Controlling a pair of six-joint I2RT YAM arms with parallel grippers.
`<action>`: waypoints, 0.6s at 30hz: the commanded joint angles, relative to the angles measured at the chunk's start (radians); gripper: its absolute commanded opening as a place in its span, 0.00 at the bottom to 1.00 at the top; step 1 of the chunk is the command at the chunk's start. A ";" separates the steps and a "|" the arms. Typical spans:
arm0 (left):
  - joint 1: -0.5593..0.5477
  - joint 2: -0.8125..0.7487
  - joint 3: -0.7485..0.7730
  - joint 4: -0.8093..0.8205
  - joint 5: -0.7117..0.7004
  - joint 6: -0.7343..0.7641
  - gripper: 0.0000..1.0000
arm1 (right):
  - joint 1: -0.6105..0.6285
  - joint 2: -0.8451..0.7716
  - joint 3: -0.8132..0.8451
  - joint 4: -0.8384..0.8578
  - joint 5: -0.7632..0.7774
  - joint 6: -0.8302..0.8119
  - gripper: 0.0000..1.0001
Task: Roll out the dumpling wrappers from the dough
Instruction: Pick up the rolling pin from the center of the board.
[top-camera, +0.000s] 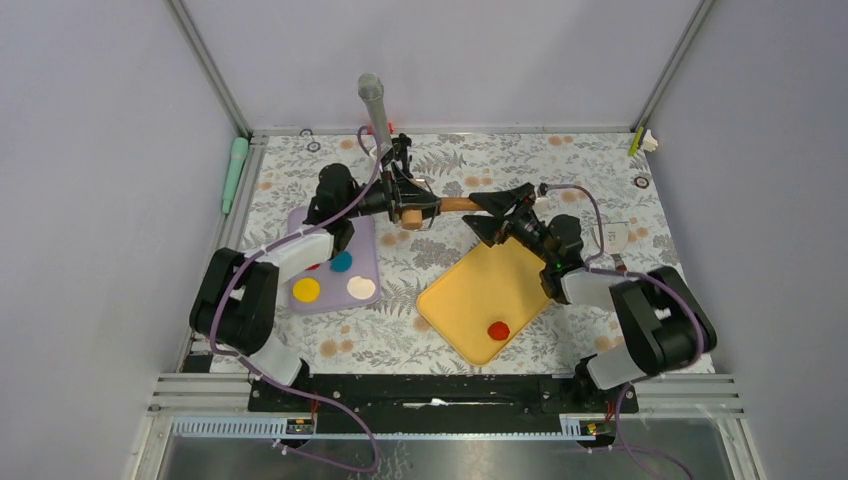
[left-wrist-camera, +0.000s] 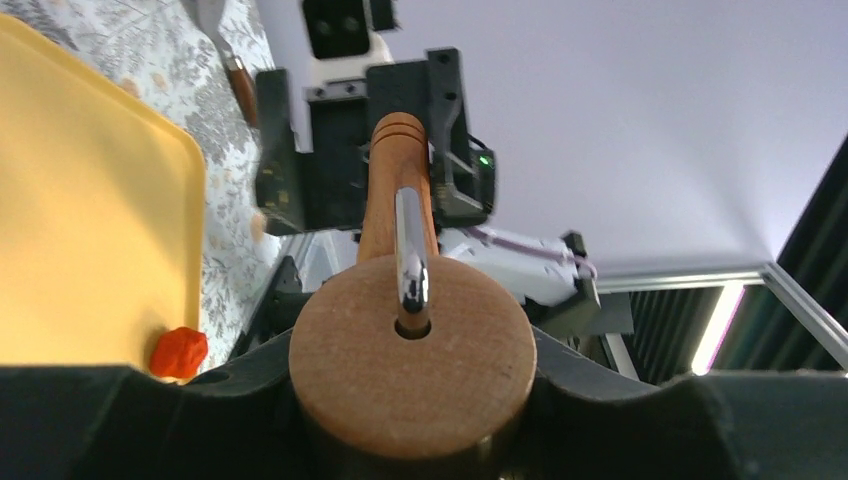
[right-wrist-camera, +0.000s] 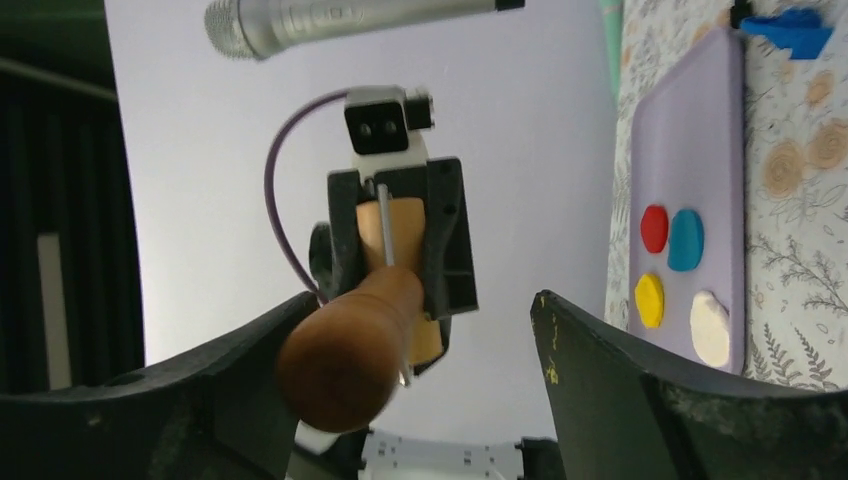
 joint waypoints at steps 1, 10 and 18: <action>0.011 -0.012 0.106 0.081 0.203 -0.050 0.00 | -0.023 0.165 0.038 0.494 -0.305 0.115 0.85; 0.013 -0.095 0.348 -0.942 0.130 0.646 0.00 | -0.024 0.214 0.197 0.518 -0.512 0.072 0.99; 0.029 -0.057 0.476 -1.159 0.179 0.796 0.00 | -0.024 0.139 0.248 0.308 -0.627 -0.023 1.00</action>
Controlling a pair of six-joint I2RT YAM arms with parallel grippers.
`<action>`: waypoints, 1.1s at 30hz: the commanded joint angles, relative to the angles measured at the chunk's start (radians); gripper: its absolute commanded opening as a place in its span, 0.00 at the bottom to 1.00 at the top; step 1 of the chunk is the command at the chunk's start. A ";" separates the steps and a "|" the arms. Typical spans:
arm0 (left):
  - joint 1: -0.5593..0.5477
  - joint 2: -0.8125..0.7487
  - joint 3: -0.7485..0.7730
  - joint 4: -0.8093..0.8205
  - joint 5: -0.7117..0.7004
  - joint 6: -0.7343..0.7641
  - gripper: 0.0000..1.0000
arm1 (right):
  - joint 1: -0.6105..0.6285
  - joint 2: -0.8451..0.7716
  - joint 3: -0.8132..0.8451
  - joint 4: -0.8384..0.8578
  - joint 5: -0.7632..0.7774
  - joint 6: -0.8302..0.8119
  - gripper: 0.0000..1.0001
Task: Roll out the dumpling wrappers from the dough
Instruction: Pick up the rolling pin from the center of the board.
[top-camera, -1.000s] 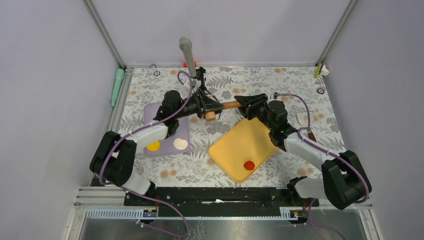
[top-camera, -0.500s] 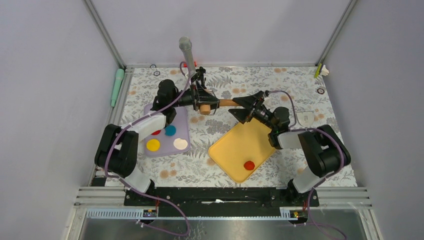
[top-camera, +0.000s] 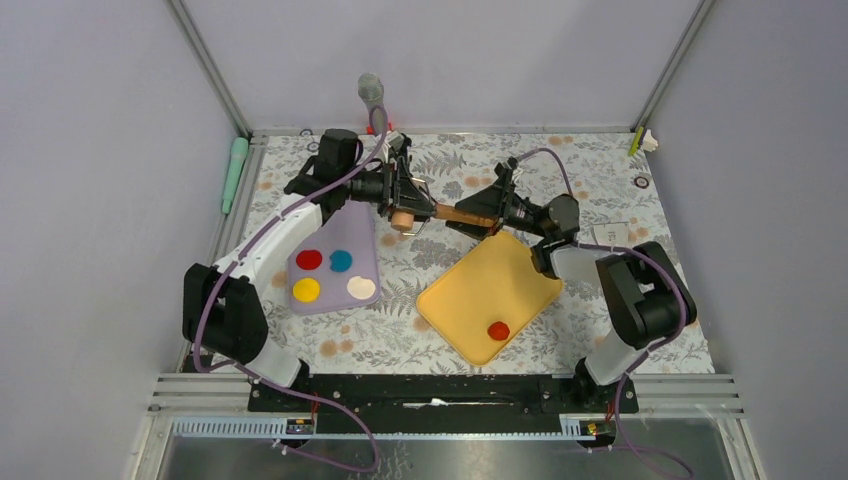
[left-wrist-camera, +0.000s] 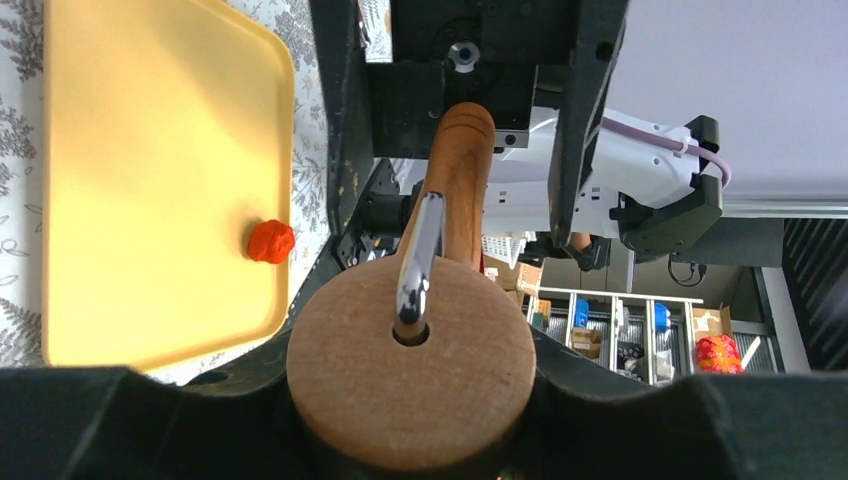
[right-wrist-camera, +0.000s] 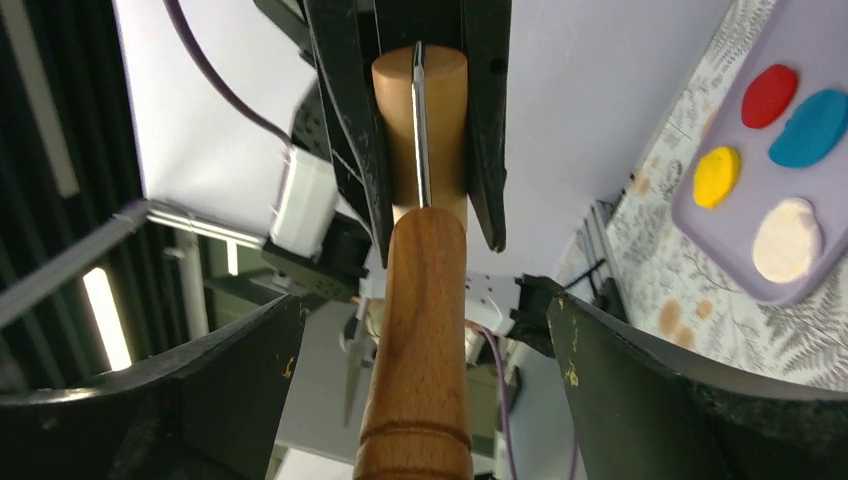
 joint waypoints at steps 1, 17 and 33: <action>0.021 -0.006 0.094 -0.184 0.058 0.160 0.00 | 0.003 -0.119 0.046 -0.098 -0.121 -0.136 1.00; 0.039 0.002 0.148 -0.237 0.064 0.187 0.00 | 0.006 -0.315 0.042 -0.524 -0.078 -0.409 0.94; 0.034 -0.013 0.025 -0.018 0.117 0.036 0.00 | 0.053 -0.187 0.077 -0.224 -0.043 -0.230 0.87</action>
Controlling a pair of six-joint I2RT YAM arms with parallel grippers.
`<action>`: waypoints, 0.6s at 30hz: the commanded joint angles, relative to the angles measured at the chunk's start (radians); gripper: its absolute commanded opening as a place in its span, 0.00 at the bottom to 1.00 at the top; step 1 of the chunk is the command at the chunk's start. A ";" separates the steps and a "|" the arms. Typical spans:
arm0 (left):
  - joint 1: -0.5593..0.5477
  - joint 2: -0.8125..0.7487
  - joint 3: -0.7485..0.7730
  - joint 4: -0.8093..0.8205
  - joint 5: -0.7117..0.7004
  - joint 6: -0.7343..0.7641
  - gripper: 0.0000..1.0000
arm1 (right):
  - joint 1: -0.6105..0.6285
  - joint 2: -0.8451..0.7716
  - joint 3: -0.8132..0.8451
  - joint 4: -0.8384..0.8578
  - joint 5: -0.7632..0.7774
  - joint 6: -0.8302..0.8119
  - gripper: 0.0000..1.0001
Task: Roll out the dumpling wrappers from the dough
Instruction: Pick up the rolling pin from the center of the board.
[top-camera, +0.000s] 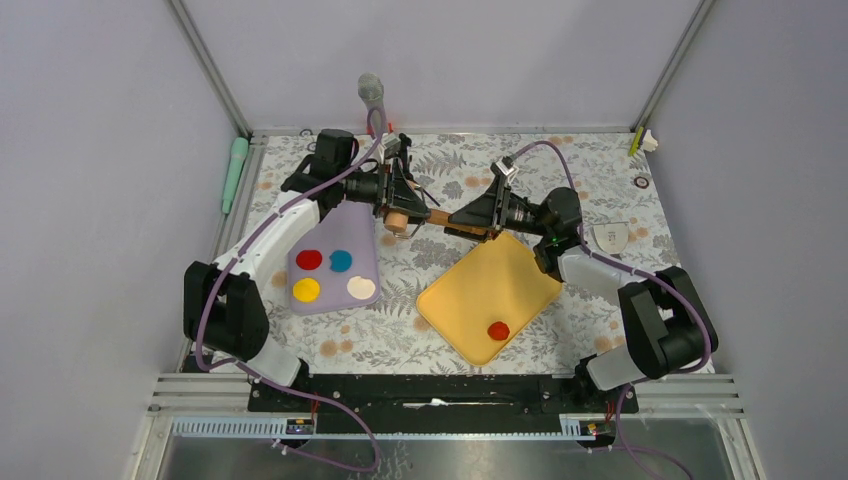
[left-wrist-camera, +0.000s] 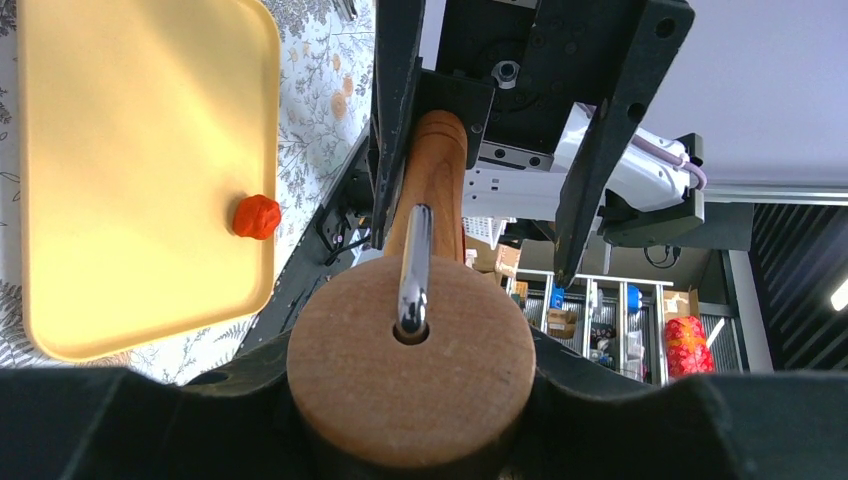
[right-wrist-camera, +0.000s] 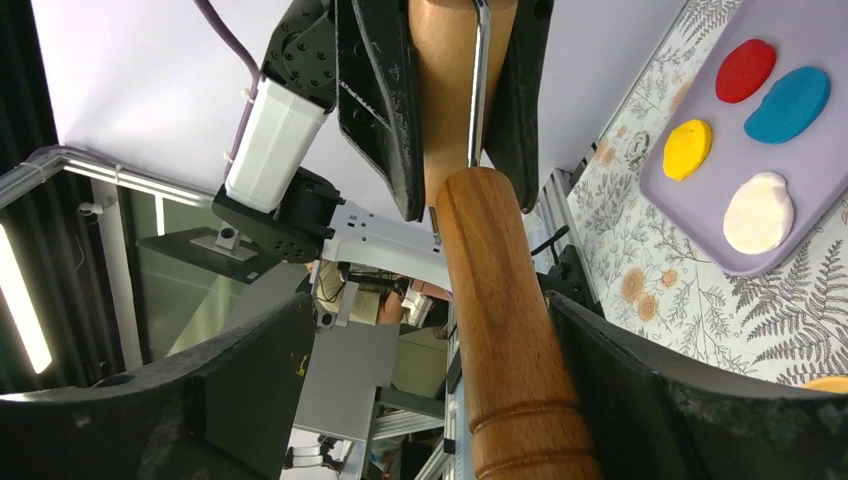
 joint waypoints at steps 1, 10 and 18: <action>0.001 -0.028 -0.006 0.097 0.040 -0.022 0.00 | 0.016 0.006 0.049 0.143 0.029 0.049 0.86; 0.005 -0.023 -0.013 0.107 0.065 -0.028 0.00 | 0.015 0.016 0.044 0.141 0.027 0.056 0.80; 0.015 -0.046 -0.011 0.121 0.081 -0.044 0.00 | 0.012 0.008 0.035 0.099 0.047 0.014 0.80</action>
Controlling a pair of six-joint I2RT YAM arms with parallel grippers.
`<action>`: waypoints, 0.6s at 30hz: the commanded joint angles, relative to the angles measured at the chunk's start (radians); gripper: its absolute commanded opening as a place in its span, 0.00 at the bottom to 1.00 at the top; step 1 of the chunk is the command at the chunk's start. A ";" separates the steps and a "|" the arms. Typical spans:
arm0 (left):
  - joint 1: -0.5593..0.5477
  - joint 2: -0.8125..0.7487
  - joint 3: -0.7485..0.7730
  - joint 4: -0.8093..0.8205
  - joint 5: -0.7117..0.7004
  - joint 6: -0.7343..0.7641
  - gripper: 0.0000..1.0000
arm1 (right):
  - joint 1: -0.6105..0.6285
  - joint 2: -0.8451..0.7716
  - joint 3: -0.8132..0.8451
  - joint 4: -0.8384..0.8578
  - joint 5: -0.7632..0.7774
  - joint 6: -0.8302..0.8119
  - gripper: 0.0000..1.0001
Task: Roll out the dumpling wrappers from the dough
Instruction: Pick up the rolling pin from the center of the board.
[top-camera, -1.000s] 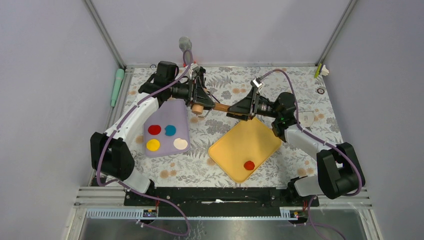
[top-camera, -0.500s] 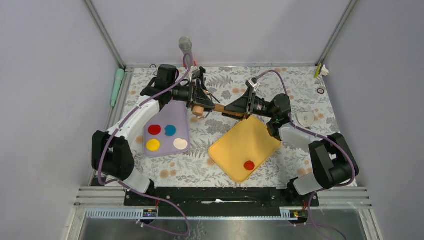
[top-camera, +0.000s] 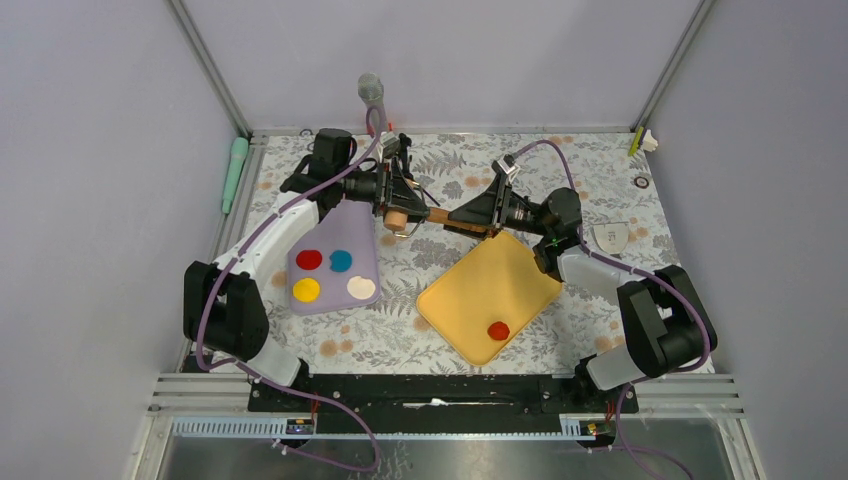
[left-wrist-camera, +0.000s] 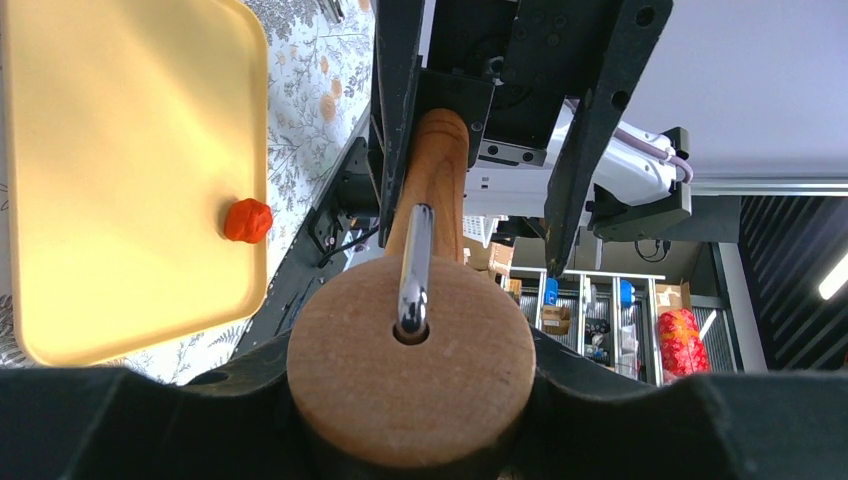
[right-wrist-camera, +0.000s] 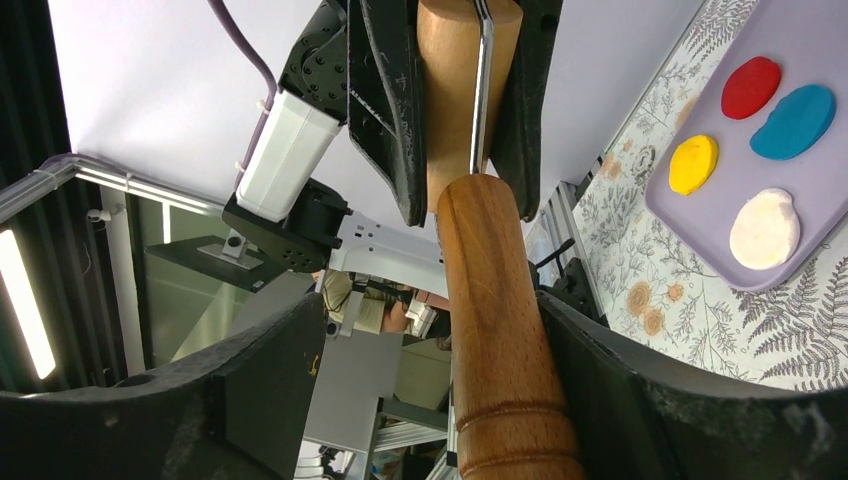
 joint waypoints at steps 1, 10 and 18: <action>0.007 -0.048 0.004 0.072 0.055 -0.012 0.00 | 0.008 -0.004 0.035 0.051 0.025 -0.022 0.80; 0.014 -0.056 -0.048 0.194 0.078 -0.105 0.00 | 0.002 -0.001 0.035 0.067 0.032 -0.013 0.79; 0.014 -0.060 -0.089 0.261 0.078 -0.151 0.00 | -0.006 0.018 0.033 0.144 0.014 0.036 0.78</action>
